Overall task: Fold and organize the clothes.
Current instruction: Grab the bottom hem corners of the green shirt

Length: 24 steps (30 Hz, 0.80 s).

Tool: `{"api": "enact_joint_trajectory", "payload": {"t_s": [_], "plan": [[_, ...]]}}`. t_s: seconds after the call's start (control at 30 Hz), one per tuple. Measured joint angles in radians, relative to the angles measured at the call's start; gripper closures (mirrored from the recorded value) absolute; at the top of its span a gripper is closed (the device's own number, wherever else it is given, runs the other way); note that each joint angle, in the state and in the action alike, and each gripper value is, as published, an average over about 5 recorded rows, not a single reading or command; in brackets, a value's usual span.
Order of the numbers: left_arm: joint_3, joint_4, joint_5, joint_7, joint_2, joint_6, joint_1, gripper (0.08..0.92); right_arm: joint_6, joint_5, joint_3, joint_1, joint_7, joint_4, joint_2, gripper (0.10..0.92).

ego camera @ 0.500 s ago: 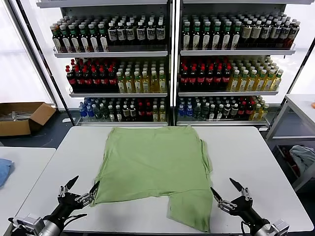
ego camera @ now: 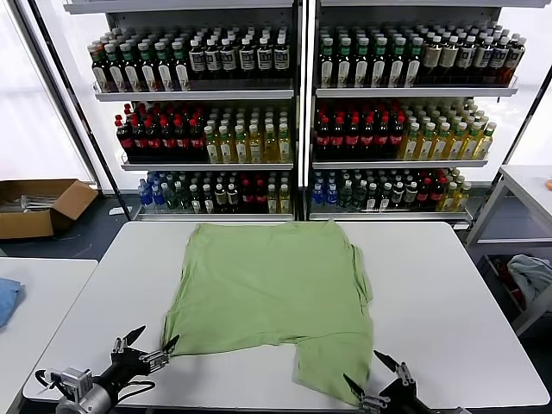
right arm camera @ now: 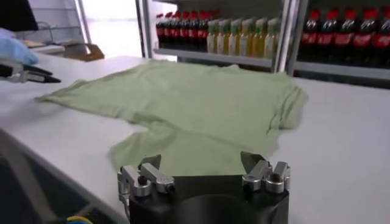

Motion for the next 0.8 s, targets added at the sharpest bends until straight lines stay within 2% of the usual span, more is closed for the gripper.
{"api": "enact_joint_trajectory", "payload": {"t_s": [0.4,0.73,0.8], "plan": [[0.037,0.061,-0.006,-0.008,0.022,0.021,-0.017,0.200,-0.002,-0.017,-0.035,-0.016,0.024,-0.013,-0.008,0.570],[0.051,0.081,-0.014,-0.009,0.026,0.019,-0.024,0.476,0.005,-0.019,-0.040,-0.019,0.034,-0.016,-0.003,0.861],[0.052,0.081,-0.016,-0.009,0.027,0.018,-0.023,0.528,0.009,-0.016,-0.040,-0.018,0.038,-0.016,0.000,0.898]]}}
